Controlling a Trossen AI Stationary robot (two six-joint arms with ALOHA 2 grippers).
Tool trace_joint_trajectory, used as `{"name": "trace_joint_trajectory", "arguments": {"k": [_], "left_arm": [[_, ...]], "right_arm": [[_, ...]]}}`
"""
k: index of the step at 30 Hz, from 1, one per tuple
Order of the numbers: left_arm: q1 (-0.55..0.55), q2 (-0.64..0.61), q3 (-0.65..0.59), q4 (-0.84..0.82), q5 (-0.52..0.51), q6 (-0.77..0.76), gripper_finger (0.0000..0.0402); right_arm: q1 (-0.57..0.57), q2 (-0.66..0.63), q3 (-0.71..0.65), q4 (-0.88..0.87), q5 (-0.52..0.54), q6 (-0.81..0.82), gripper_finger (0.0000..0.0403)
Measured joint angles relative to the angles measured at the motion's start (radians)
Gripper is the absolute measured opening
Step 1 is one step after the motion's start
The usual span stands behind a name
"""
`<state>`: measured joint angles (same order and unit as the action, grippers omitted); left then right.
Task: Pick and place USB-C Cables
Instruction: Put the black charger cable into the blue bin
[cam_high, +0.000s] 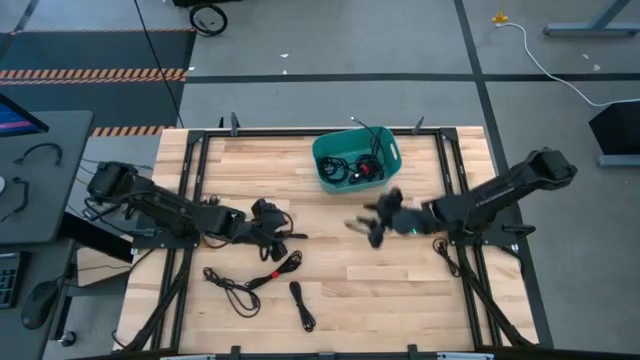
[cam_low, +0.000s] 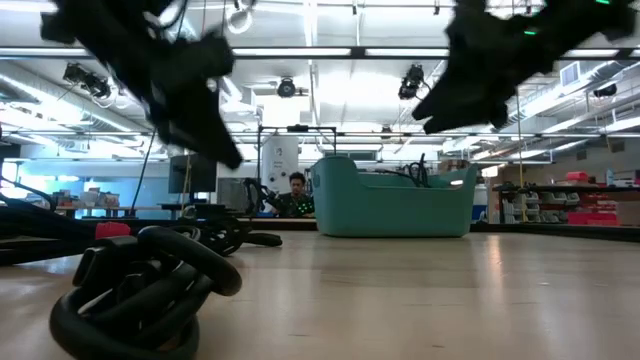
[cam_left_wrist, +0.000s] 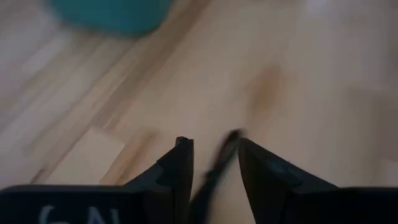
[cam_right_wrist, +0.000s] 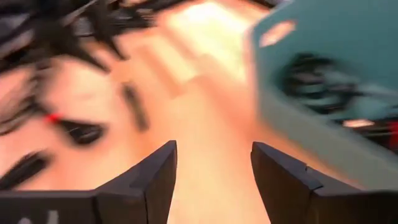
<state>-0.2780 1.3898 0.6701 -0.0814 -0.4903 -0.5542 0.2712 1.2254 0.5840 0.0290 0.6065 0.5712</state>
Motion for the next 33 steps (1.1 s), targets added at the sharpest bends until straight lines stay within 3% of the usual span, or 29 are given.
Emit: {"name": "trace_joint_trajectory", "arguments": {"k": [6,10,14,18,26,33], "left_arm": [[-0.091,-0.051,0.094,-0.036,0.122,0.261,0.0132],[-0.14,-0.003,0.155,-0.136,0.156,0.366,0.0133],[-0.148,0.065,0.174,-0.29,0.063,0.352,0.0138],[-0.099,0.137,0.173,-0.315,0.028,0.284,0.0167],[0.042,0.234,0.173,-0.292,0.174,0.196,0.0237],[0.092,0.281,0.174,-0.281,0.234,0.28,0.0231]], "right_arm": [[0.211,0.109,-0.182,0.451,0.025,0.007,0.0206],[0.291,0.181,-0.236,0.59,0.107,0.059,0.0205],[0.332,0.236,-0.243,0.608,0.163,0.092,0.0205],[0.367,0.278,-0.242,0.66,0.183,0.084,0.0205],[0.446,0.299,-0.236,0.658,0.23,0.08,0.0205],[0.489,0.319,-0.236,0.67,0.295,0.092,0.0205]]}}
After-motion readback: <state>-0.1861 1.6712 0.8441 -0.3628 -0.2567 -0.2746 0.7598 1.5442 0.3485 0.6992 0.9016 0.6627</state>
